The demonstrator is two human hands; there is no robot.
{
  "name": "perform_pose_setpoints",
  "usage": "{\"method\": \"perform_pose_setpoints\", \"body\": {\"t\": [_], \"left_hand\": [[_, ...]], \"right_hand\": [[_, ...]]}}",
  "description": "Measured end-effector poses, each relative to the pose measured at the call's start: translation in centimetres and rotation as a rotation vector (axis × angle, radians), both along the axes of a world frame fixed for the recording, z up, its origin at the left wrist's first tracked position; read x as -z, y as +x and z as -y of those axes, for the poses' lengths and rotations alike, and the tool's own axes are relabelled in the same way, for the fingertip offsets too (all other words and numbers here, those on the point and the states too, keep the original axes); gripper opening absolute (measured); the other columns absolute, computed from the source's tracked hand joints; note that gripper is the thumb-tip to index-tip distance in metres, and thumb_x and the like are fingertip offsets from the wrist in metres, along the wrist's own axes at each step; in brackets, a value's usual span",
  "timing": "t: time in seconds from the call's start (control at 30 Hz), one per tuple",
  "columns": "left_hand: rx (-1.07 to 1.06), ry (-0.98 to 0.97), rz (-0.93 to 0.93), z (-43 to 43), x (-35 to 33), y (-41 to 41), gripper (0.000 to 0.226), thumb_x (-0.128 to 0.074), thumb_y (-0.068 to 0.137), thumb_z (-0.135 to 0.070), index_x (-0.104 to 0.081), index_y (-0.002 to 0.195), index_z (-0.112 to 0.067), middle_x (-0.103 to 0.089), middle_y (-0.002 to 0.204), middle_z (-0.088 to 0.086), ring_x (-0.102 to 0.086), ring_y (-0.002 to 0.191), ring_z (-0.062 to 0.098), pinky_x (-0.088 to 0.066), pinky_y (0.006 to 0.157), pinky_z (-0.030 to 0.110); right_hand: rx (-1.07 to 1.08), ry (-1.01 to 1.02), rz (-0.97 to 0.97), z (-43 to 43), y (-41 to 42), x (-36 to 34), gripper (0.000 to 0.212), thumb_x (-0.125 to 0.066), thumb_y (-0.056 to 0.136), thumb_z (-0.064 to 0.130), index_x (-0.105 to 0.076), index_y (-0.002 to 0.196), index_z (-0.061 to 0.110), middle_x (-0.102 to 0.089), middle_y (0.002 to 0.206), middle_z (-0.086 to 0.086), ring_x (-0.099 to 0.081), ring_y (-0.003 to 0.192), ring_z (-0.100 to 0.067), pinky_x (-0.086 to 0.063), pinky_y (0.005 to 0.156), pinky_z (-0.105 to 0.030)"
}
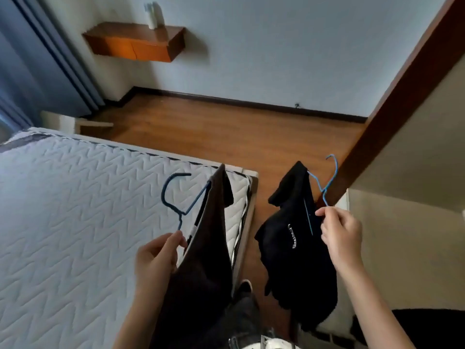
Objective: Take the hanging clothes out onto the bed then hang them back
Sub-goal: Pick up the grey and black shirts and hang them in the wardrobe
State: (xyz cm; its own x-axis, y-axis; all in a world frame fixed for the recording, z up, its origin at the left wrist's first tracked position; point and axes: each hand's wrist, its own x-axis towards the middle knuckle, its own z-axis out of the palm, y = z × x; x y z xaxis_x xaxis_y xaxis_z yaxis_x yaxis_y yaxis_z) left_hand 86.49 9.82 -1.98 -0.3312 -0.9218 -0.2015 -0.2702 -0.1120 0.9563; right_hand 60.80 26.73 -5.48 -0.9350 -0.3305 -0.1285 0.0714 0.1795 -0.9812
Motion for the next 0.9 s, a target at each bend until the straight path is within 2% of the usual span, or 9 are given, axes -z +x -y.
{"method": "perform_pose_setpoints", "body": {"t": [0.13,0.27,0.4,0.53,0.63,0.73,0.83,0.9], "left_hand": [[0.163,-0.019,0.035,4.8,-0.2,-9.2,0.03,-0.062,0.084,-0.021,-0.061,0.059,-0.005,-0.029,0.046,0.001,-0.03,0.046,0.014,-0.027,0.054,0.03],[0.333,0.01,0.036,8.5,-1.0,-18.1,0.029,-0.061,0.085,-0.021,-0.06,0.061,-0.004,-0.027,0.05,0.006,-0.028,0.048,0.016,-0.024,0.055,0.031],[0.474,0.042,0.029,10.0,-1.9,-26.8,0.029,-0.062,0.082,-0.023,-0.059,0.062,-0.002,-0.03,0.046,-0.001,-0.028,0.045,0.013,-0.023,0.052,0.028],[0.591,0.04,-0.006,9.9,-2.3,-35.7,0.033,-0.059,0.083,-0.028,-0.058,0.066,0.0,-0.029,0.043,-0.007,-0.029,0.04,0.008,-0.025,0.05,0.024],[0.637,0.099,-0.045,9.4,-2.8,-42.4,0.03,-0.056,0.091,-0.011,-0.057,0.071,0.012,-0.032,0.034,-0.006,-0.034,0.025,0.007,-0.029,0.032,0.015],[0.761,0.125,-0.057,9.0,-3.5,-48.3,0.03,-0.052,0.094,-0.005,-0.057,0.073,0.016,-0.038,0.029,-0.001,-0.036,0.022,0.009,-0.03,0.029,0.015],[0.905,0.151,-0.031,9.5,-3.6,-53.4,0.033,-0.054,0.094,-0.008,-0.053,0.072,0.016,-0.041,0.035,0.006,-0.039,0.029,0.021,-0.034,0.039,0.017],[1.013,0.165,-0.011,9.9,-3.4,-56.2,0.033,-0.058,0.091,-0.015,-0.055,0.068,0.009,-0.045,0.05,0.025,-0.051,0.042,0.041,-0.042,0.052,0.029]], "right_hand": [[0.121,0.017,0.004,0.8,-5.1,-0.2,0.03,-0.045,0.094,0.003,-0.056,0.066,0.006,-0.024,0.04,0.013,-0.018,0.036,-0.004,-0.017,0.038,-0.018],[0.238,-0.056,0.072,1.1,-9.6,-1.5,0.025,-0.044,0.093,-0.002,-0.041,0.07,-0.012,-0.021,0.045,0.012,-0.015,0.038,-0.004,-0.015,0.037,-0.014],[0.36,-0.086,0.093,1.0,-13.8,-2.9,0.023,-0.043,0.091,-0.004,-0.046,0.069,0.001,-0.021,0.047,0.01,-0.015,0.039,-0.005,-0.012,0.039,-0.015],[0.494,-0.098,0.094,0.8,-19.3,-3.3,0.024,-0.044,0.092,-0.002,-0.049,0.069,0.004,-0.021,0.048,0.006,-0.016,0.039,-0.006,-0.011,0.041,-0.02],[0.563,-0.112,0.088,0.8,-24.4,-3.3,0.023,-0.044,0.092,0.0,-0.051,0.071,0.003,-0.021,0.05,0.003,-0.016,0.04,-0.007,-0.01,0.042,-0.024],[0.653,-0.153,0.1,0.3,-29.6,-3.7,0.024,-0.043,0.093,0.001,-0.05,0.071,0.004,-0.021,0.05,0.004,-0.016,0.039,-0.006,-0.013,0.039,-0.018],[0.775,-0.248,0.102,-0.5,-33.5,-4.5,0.025,-0.042,0.095,0.003,-0.05,0.071,0.004,-0.022,0.047,0.009,-0.017,0.038,-0.004,-0.015,0.037,-0.014],[0.865,-0.289,0.096,-1.2,-35.2,-5.6,0.028,-0.042,0.095,0.003,-0.049,0.068,0.007,-0.023,0.046,0.011,-0.018,0.036,-0.003,-0.015,0.035,-0.013]]}}
